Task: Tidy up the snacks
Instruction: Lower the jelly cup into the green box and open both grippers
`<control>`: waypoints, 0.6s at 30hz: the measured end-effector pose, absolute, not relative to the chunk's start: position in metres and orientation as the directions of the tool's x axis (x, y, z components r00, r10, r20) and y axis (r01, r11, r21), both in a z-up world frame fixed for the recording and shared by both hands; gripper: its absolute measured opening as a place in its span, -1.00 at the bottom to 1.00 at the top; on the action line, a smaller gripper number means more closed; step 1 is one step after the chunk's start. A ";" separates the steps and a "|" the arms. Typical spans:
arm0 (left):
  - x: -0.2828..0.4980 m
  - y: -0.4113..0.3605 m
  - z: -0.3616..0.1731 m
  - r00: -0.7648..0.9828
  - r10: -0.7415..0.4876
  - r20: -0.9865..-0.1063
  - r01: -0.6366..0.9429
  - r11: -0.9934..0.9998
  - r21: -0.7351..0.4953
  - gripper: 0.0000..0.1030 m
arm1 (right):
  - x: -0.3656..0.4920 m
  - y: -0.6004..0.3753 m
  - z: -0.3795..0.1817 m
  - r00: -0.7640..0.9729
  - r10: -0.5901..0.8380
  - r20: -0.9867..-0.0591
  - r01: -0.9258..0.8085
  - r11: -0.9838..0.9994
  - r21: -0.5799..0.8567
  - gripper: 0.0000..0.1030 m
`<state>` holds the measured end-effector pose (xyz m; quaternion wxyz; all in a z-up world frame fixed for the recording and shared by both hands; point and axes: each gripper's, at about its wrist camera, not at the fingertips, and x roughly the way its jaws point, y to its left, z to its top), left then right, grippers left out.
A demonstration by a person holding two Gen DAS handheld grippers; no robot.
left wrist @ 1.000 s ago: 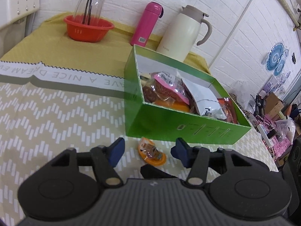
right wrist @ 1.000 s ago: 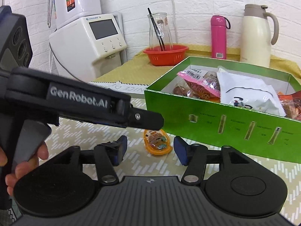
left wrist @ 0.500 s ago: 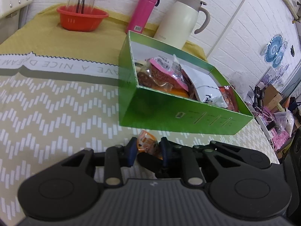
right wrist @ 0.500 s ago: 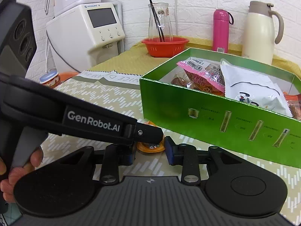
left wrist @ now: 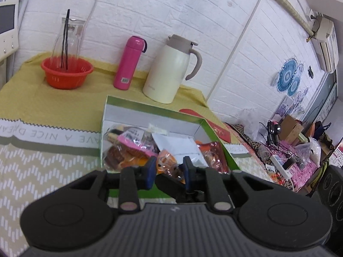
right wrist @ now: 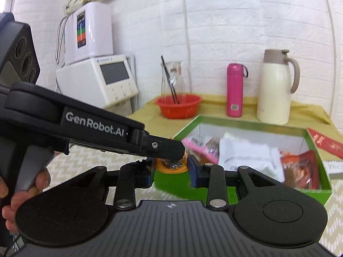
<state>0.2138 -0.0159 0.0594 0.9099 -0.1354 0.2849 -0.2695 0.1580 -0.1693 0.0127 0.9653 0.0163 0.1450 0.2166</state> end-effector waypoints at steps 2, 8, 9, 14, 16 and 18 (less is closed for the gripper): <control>0.226 -0.023 0.060 0.696 -0.561 -0.448 0.417 0.824 -0.383 -0.68 | 0.169 -0.174 0.013 0.872 0.409 -0.270 -0.401 0.912 0.086 0.13; 0.255 -0.027 0.038 0.746 -0.484 -0.457 0.325 0.864 -0.385 0.38 | 0.203 -0.181 -0.003 0.869 0.391 -0.305 -0.385 0.919 0.081 0.66; 0.254 -0.025 0.036 0.762 -0.460 -0.455 0.303 0.875 -0.377 0.38 | 0.203 -0.183 -0.006 0.877 0.369 -0.307 -0.364 0.928 0.074 1.00; 0.248 -0.014 0.034 0.797 -0.377 -0.473 0.247 0.916 -0.315 0.76 | 0.193 -0.197 -0.011 0.895 0.359 -0.263 -0.349 0.933 0.087 1.00; 0.245 -0.011 0.034 0.809 -0.351 -0.471 0.227 0.926 -0.300 0.91 | 0.189 -0.201 -0.012 0.897 0.351 -0.268 -0.339 0.936 0.092 1.00; 0.240 -0.009 0.036 0.814 -0.348 -0.465 0.233 0.929 -0.288 0.91 | 0.184 -0.204 -0.011 0.898 0.343 -0.274 -0.331 0.939 0.093 1.00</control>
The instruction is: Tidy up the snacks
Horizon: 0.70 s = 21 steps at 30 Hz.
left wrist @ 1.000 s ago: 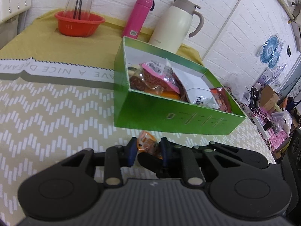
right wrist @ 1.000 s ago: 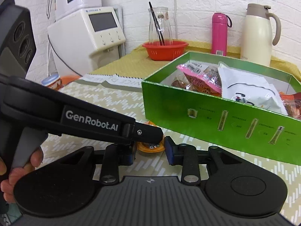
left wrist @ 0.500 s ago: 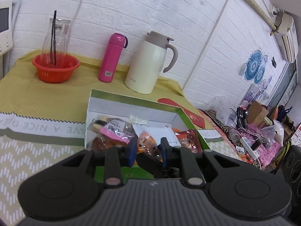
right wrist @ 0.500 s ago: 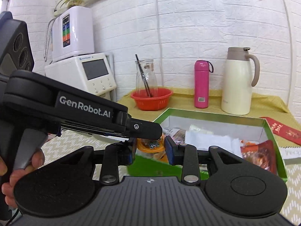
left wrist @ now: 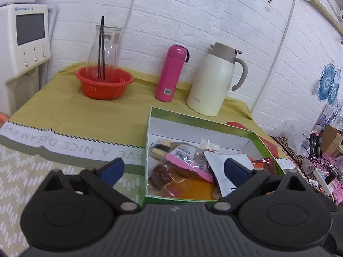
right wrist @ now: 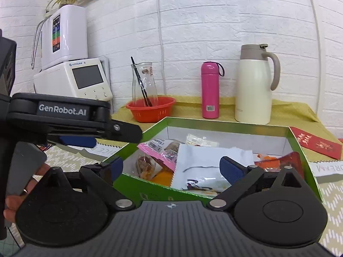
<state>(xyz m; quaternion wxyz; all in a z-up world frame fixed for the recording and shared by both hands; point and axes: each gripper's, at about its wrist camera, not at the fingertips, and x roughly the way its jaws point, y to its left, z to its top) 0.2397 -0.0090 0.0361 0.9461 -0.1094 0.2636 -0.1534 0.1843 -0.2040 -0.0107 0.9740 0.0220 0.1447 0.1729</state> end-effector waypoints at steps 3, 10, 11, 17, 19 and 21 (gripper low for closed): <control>0.226 -0.008 0.040 0.819 -0.353 -0.452 0.245 0.928 -0.282 0.91 | 0.174 -0.210 -0.006 0.897 0.333 -0.290 -0.316 0.943 0.107 1.00; 0.169 -0.011 0.055 0.872 -0.272 -0.407 0.215 0.960 -0.181 0.91 | 0.129 -0.234 0.004 0.901 0.290 -0.323 -0.266 0.957 0.117 1.00; 0.160 -0.012 0.056 0.871 -0.263 -0.414 0.210 0.963 -0.170 0.91 | 0.121 -0.238 0.004 0.899 0.282 -0.334 -0.258 0.959 0.117 1.00; 0.103 -0.020 0.048 0.885 -0.155 -0.440 0.124 0.987 -0.098 0.91 | 0.072 -0.260 -0.012 0.897 0.232 -0.376 -0.211 0.973 0.097 1.00; 0.085 -0.023 0.039 0.891 -0.140 -0.432 0.109 0.989 -0.098 0.91 | 0.058 -0.266 -0.019 0.897 0.205 -0.392 -0.188 0.979 0.084 1.00; 0.071 -0.027 0.028 0.885 -0.124 -0.448 0.094 0.992 -0.089 0.91 | 0.046 -0.271 -0.024 0.895 0.182 -0.407 -0.169 0.983 0.069 1.00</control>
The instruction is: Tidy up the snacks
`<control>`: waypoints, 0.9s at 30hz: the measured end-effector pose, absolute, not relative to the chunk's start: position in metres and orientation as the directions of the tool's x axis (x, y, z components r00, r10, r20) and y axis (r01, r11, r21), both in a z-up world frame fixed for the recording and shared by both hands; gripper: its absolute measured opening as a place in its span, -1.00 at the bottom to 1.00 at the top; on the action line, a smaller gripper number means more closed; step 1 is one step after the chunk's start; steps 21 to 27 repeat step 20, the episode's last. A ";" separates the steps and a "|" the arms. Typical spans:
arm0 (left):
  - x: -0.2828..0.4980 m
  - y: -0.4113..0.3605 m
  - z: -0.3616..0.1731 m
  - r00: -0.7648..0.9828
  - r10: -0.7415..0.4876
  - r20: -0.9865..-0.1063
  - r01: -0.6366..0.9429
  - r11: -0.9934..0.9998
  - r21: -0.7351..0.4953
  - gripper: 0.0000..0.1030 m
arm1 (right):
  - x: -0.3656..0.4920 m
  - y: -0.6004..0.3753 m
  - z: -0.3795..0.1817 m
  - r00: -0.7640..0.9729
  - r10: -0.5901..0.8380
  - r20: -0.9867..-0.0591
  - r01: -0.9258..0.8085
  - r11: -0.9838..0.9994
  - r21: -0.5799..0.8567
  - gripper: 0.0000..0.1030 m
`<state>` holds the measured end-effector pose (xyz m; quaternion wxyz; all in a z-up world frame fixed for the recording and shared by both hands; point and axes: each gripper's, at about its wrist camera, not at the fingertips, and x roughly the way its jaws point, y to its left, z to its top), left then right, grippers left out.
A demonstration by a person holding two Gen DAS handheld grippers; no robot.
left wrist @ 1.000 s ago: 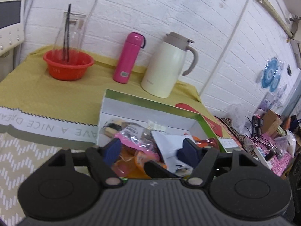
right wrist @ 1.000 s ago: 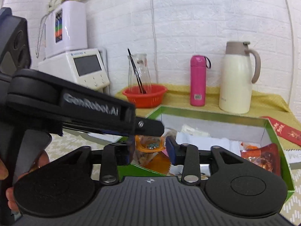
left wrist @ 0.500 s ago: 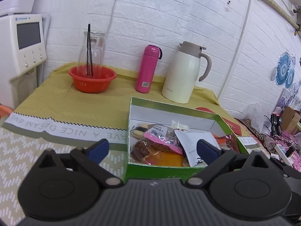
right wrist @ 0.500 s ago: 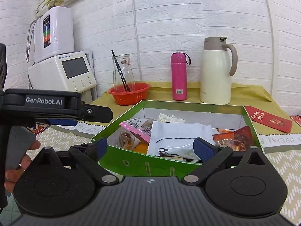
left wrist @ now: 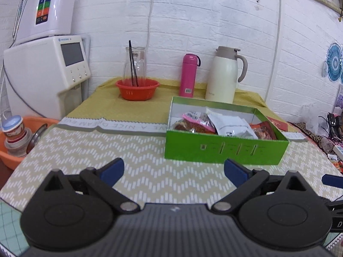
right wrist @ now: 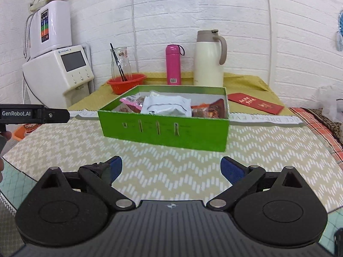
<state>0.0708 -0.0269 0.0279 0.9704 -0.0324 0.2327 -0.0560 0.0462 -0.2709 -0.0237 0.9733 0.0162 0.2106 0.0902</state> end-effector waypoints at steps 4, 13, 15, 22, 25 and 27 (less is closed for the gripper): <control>0.055 -0.035 0.010 0.844 -0.145 -0.517 0.117 0.989 -0.086 0.91 | 0.031 -0.276 -0.026 0.895 0.141 -0.424 -0.142 0.989 0.029 1.00; 0.034 -0.054 0.013 0.858 -0.122 -0.499 0.130 0.991 -0.019 0.91 | 0.012 -0.285 -0.024 0.913 0.105 -0.394 -0.105 0.994 0.020 1.00; 0.031 -0.056 0.015 0.862 -0.124 -0.491 0.136 0.991 -0.012 0.91 | 0.011 -0.285 -0.024 0.914 0.099 -0.393 -0.096 0.995 0.027 1.00; 0.025 -0.061 0.017 0.867 -0.125 -0.482 0.145 0.989 0.006 0.91 | 0.008 -0.284 -0.025 0.915 0.099 -0.392 -0.093 0.995 0.032 1.00; 0.025 -0.061 0.017 0.867 -0.125 -0.482 0.145 0.989 0.006 0.91 | 0.008 -0.284 -0.025 0.915 0.099 -0.392 -0.093 0.995 0.032 1.00; 0.025 -0.061 0.017 0.867 -0.125 -0.482 0.145 0.989 0.006 0.91 | 0.008 -0.284 -0.025 0.915 0.099 -0.392 -0.093 0.995 0.032 1.00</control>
